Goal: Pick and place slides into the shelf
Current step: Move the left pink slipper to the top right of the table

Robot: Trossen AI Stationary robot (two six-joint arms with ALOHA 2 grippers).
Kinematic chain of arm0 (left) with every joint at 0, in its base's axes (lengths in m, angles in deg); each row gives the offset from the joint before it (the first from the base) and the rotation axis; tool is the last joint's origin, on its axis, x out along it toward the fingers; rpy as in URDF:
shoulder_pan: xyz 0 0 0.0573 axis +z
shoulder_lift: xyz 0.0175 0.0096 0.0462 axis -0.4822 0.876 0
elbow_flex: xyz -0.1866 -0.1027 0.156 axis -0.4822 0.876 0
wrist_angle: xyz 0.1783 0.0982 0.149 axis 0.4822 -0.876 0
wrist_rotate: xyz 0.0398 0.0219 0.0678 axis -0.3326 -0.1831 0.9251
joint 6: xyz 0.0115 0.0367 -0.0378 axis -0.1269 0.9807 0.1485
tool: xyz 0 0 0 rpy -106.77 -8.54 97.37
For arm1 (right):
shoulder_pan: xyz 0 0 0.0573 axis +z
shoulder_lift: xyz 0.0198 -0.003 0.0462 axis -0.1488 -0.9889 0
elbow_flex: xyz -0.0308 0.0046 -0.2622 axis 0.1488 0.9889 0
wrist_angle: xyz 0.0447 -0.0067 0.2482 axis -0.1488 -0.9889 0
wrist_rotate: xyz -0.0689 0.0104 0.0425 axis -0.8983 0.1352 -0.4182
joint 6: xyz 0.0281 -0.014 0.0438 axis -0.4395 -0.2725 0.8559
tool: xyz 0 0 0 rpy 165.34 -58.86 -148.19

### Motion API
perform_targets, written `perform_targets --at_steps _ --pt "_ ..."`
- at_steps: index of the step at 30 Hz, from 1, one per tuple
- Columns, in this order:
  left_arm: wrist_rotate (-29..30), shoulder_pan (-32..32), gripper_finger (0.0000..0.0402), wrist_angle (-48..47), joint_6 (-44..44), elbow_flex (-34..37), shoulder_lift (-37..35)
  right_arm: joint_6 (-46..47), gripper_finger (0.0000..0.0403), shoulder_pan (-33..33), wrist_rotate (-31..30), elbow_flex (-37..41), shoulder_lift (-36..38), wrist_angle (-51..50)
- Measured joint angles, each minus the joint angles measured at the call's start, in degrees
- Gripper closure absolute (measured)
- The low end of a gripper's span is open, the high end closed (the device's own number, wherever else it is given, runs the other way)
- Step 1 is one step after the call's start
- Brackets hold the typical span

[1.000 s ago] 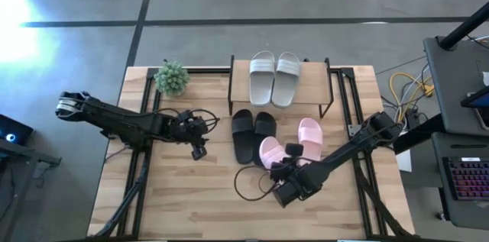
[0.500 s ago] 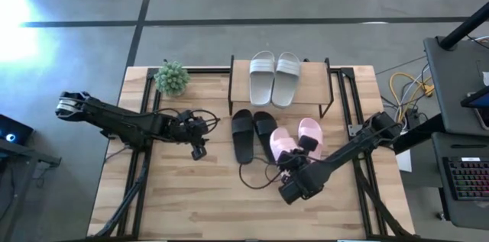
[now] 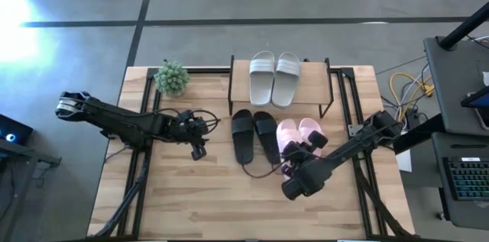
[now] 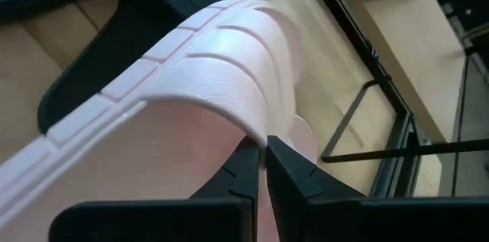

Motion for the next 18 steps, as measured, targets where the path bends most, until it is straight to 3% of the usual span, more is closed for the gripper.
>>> perform_targets --at_steps 7,18 --pt "0.00 0.00 0.0242 0.01 0.02 0.00 0.00 -5.27 0.0390 -4.00 1.14 0.57 -0.11 5.15" --pt "0.00 0.00 0.0242 0.00 -0.35 0.00 0.00 -15.94 0.0390 -10.74 9.22 4.93 0.00 20.69"
